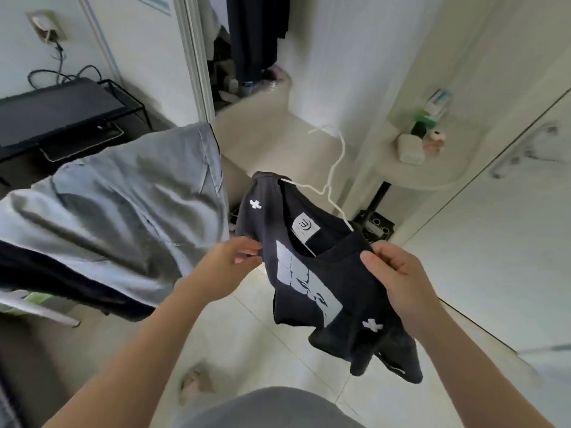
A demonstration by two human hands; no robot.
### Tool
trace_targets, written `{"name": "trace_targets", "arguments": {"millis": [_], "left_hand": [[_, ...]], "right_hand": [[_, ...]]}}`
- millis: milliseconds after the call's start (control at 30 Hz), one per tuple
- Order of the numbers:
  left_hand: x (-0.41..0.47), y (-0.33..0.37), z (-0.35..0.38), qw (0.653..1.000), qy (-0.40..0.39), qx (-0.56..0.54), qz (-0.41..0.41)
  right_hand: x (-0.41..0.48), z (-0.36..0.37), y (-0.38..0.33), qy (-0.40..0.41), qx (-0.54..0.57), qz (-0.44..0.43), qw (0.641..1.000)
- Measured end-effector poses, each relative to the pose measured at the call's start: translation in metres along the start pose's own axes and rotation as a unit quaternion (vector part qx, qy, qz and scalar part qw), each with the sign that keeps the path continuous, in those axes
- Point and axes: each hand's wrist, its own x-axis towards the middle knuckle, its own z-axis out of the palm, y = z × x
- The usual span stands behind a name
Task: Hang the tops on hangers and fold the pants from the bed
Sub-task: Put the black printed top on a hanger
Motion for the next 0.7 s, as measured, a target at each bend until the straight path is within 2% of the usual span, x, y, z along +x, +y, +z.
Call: {"name": "trace_targets", "arguments": {"millis": [200,367,533,700], "left_hand": [[0.038,0.027,-0.013,0.995,-0.068,-0.022,0.066],[0.077,0.035,-0.052,0.989,-0.099,-0.05,0.101],[0.112,0.044,-0.104,0.98,-0.116,-0.055,0.151],[0.16,0.062,-0.159,0.973,-0.039,0.028,0.226]], "right_hand": [[0.073,0.051,-0.024,-0.013,0.215,0.054,0.975],[0.142,0.096,-0.062,0.003,0.349,0.043,0.936],[0.207,0.13,-0.123,0.093,0.335,-0.036,0.937],[0.269,0.15,-0.181,0.202,0.25,-0.146,0.936]]}}
